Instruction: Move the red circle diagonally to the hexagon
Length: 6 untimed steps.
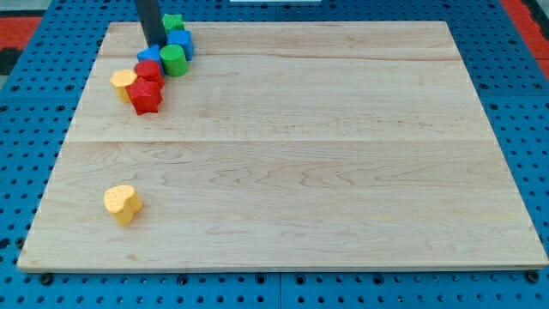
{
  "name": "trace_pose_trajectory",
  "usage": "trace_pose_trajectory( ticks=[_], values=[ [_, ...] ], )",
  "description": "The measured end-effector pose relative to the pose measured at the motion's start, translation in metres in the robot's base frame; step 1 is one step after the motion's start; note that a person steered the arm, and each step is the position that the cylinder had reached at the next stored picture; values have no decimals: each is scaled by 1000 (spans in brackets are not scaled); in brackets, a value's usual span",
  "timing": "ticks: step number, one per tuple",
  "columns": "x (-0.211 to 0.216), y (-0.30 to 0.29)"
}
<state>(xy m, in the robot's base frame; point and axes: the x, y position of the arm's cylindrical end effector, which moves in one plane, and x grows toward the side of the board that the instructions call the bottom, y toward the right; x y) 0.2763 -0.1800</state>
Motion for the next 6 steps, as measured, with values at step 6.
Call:
trace_pose_trajectory(
  ticks=[6],
  values=[
    [86, -40]
  ],
)
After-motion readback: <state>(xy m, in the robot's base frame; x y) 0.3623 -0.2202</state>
